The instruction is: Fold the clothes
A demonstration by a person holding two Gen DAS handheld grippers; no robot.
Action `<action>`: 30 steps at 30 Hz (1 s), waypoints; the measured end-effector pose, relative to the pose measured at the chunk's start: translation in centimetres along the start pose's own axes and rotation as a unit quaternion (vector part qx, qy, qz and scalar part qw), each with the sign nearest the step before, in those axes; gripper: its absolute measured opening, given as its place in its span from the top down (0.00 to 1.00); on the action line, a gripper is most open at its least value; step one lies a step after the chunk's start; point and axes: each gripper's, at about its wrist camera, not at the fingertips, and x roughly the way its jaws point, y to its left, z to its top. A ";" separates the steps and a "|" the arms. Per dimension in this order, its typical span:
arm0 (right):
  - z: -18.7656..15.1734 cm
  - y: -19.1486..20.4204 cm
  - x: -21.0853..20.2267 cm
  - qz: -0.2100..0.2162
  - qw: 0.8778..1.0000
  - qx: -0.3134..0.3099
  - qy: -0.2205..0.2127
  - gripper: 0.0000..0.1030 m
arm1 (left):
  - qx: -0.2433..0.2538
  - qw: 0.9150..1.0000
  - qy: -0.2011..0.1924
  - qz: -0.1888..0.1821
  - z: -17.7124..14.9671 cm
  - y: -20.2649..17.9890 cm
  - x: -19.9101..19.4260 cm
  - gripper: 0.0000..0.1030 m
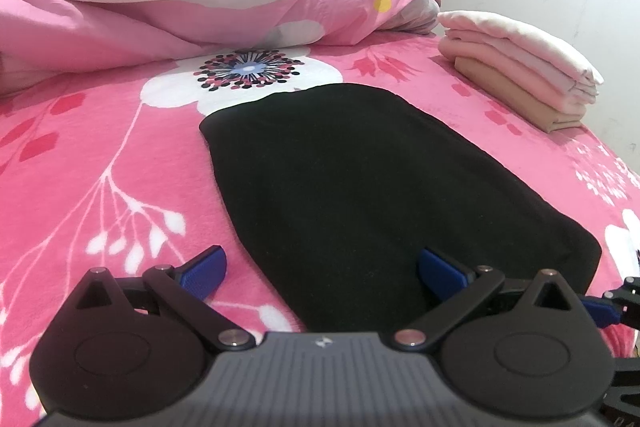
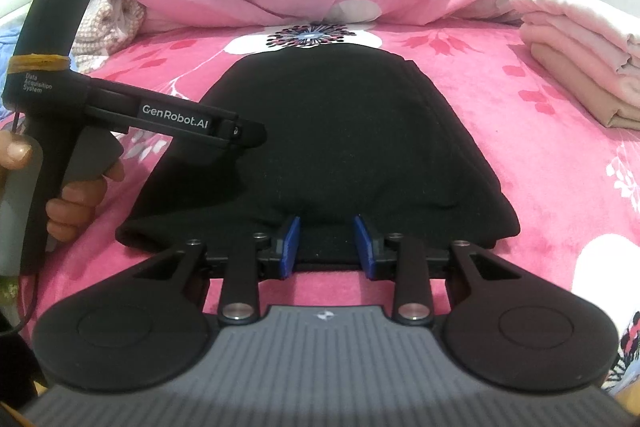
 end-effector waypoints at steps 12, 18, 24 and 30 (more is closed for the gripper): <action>-0.1 -0.1 0.0 0.000 1.000 0.003 -0.004 0.71 | -0.014 1.000 0.002 0.014 0.2 -0.2 -0.2 0.00; 0.0 -0.3 0.0 0.001 1.000 0.008 -0.002 0.70 | -0.024 1.000 0.008 0.019 0.3 -0.2 -0.4 0.00; 0.0 -0.3 0.0 -0.001 1.000 0.011 -0.002 0.70 | -0.029 0.999 0.006 0.038 0.4 -0.4 -0.8 0.00; 0.1 -0.4 0.0 -0.001 1.000 0.013 -0.001 0.69 | -0.020 0.999 -0.005 0.050 0.6 -0.3 -1.1 0.00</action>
